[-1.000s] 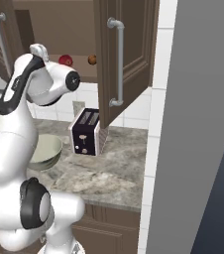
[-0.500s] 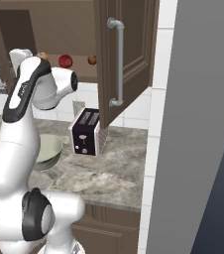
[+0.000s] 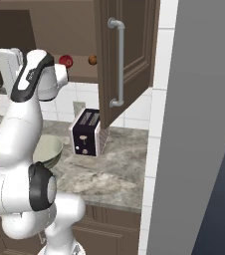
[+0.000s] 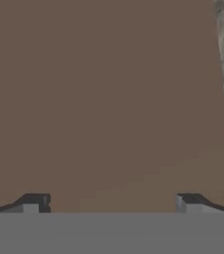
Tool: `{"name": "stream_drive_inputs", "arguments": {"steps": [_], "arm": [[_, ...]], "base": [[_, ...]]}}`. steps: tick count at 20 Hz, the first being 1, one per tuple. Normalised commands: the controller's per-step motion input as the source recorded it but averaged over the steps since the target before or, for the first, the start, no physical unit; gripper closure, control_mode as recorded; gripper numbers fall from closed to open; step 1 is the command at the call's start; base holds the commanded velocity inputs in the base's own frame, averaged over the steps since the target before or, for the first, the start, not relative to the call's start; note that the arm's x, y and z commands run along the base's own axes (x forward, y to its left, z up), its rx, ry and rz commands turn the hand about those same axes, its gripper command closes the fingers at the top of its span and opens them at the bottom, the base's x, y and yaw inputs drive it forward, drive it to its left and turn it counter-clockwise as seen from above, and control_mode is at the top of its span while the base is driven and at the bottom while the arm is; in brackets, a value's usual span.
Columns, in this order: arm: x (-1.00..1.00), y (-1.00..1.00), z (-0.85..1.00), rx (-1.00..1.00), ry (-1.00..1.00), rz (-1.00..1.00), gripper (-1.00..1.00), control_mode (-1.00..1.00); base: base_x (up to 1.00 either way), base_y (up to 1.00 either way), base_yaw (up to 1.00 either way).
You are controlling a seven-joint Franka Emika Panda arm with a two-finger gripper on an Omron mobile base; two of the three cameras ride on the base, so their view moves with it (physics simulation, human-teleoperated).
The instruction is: Open the cabinet. Pick the peach and pear from the cabinet and place them into the bowl. Then close the cabinet.
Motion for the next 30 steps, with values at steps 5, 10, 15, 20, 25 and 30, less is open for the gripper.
{"name": "stream_drive_inputs", "arguments": {"steps": [5,10,15,20,25,30], "arm": [[-0.01,0.43,0.00,0.01,0.00,0.21,-1.00,-1.00],[-0.10,0.42,0.00,0.00,0.00,0.11,-1.00,-1.00],[-0.04,0.42,0.00,0.00,0.00,0.01,-1.00,-1.00],[0.02,0.02,0.00,-0.01,0.00,-0.03,-1.00,-1.00],[0.00,-0.01,-0.05,-0.03,0.00,-0.12,-1.00,-1.00],[0.00,-0.36,0.00,-0.09,0.00,-0.15,-1.00,-1.00]], "base": [[0.00,0.00,0.00],[0.00,0.00,0.00],[0.00,0.00,0.00],[0.00,0.00,0.00],[0.00,0.00,0.00],[0.00,0.00,0.00]]}}
